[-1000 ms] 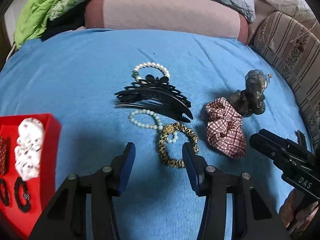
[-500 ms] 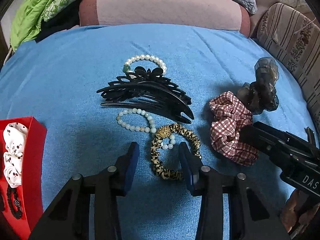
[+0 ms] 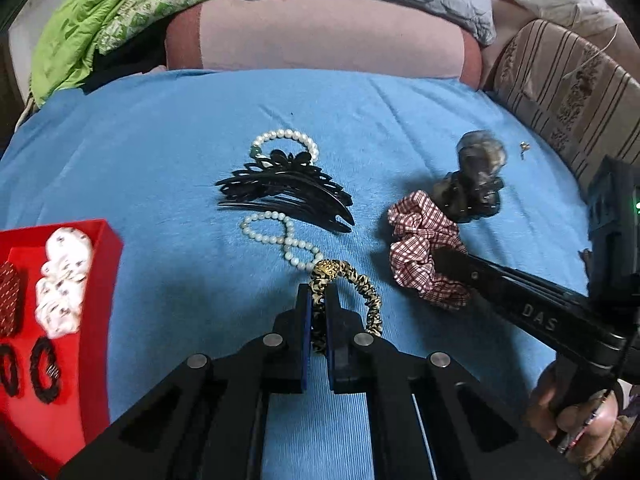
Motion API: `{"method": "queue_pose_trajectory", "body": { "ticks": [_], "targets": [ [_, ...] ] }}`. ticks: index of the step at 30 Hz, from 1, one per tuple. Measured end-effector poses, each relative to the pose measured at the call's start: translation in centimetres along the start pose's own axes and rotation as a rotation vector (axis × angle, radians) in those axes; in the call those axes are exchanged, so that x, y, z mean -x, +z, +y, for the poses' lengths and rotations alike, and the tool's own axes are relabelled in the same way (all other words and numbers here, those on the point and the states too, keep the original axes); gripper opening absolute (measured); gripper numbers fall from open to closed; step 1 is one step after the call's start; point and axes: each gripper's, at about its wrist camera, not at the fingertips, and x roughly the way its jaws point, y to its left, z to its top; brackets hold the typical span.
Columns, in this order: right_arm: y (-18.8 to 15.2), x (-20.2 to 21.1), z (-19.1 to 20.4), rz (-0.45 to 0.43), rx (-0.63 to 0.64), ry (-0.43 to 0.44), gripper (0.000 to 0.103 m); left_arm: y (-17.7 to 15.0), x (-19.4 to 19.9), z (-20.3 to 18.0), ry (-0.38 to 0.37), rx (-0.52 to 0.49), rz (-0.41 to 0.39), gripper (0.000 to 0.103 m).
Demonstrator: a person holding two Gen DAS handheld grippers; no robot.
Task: Organize jewelry
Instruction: 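Grasp the leopard-print beaded tie with the left tool while the right tool grasps the red plaid scrunchie, then carry the leopard tie and plaid scrunchie into the red tray and open both tools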
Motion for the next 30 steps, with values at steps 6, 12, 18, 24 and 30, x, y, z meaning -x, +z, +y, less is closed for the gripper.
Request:
{"method": "queue_pose_trajectory", "body": {
  "ticks": [6, 12, 18, 24, 30],
  "targets": [
    [-1.0, 2.3, 2.1, -0.042, 0.044, 0.002, 0.011, -1.4, 3.6, 1.0, -0.009, 0.036, -0.039, 0.005],
    [-2.9, 4.5, 4.3, -0.072, 0.04, 0.038, 0.011, -2.8, 7.5, 1.8, -0.002, 0.056, -0.089, 0.006],
    [-5.1, 5.8, 6.7, -0.066, 0.067, 0.042, 0.011, -3.6, 11.2, 3.1, 0.065, 0.048, -0.161, 0.006],
    [-6.5, 6.6, 9.3, -0.049, 0.129, 0.041, 0.011, -4.6, 13.2, 4.8, 0.128, 0.045, -0.195, 0.006],
    [-7.2, 7.4, 12.5, -0.039, 0.216, 0.058, 0.011, -5.1, 15.4, 8.2, 0.166, 0.102, -0.226, 0.006]
  ]
}}
